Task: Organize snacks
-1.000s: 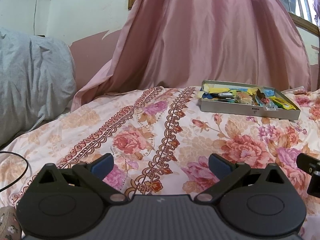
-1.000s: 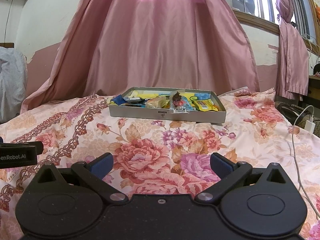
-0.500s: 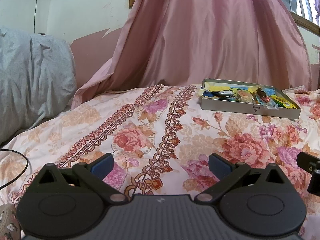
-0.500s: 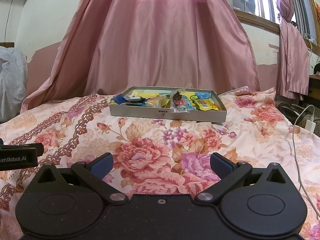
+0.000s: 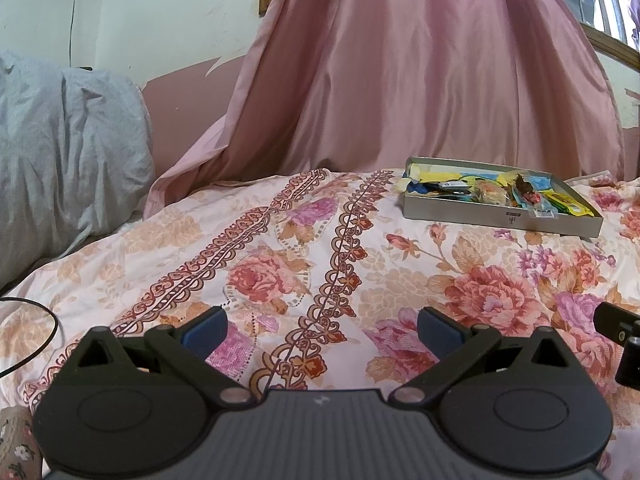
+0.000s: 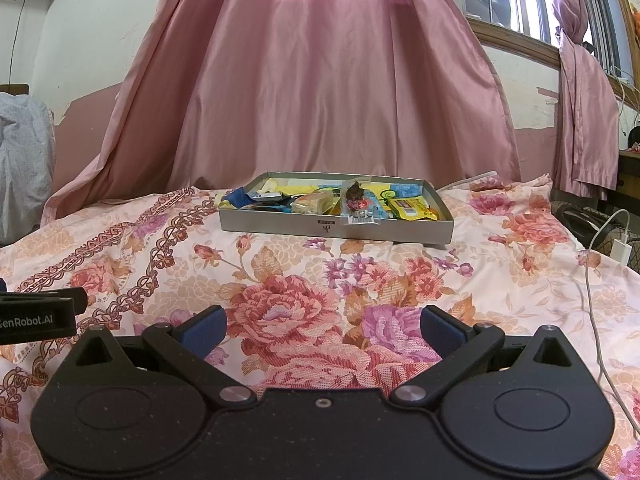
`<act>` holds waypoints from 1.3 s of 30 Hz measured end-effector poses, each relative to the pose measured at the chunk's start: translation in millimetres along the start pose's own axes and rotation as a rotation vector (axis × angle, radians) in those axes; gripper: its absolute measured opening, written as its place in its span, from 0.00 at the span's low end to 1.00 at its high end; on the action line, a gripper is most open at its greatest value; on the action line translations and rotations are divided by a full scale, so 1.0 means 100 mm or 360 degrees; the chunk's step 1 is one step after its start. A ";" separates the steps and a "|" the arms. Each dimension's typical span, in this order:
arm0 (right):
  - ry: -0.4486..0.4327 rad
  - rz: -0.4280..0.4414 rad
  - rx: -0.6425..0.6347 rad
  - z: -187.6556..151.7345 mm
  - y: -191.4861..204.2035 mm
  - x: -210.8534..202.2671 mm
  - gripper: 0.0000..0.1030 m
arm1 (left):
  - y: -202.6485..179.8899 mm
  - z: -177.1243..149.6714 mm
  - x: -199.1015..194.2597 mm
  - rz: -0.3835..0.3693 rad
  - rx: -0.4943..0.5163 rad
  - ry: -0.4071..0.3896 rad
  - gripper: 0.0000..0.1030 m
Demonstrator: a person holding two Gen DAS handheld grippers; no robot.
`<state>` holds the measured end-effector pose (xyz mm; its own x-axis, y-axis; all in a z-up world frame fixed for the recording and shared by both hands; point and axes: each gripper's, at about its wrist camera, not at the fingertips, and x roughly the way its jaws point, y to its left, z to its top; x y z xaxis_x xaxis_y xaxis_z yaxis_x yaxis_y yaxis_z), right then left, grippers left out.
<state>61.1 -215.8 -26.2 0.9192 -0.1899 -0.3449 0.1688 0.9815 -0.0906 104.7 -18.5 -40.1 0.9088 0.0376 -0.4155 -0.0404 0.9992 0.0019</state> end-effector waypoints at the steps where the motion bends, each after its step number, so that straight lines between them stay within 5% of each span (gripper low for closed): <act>1: 0.0001 0.0000 0.0000 0.00 0.00 0.00 0.99 | 0.00 0.00 0.00 0.0000 -0.0002 0.0001 1.00; 39: 0.0052 -0.0024 -0.0033 -0.05 0.03 0.04 0.99 | -0.06 0.00 0.03 0.0107 0.0057 0.0061 0.99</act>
<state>63.7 -213.7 -33.1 0.9044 -0.2056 -0.3738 0.1748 0.9779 -0.1149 107.2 -23.9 -41.4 0.8879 0.1045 -0.4479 -0.0852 0.9944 0.0632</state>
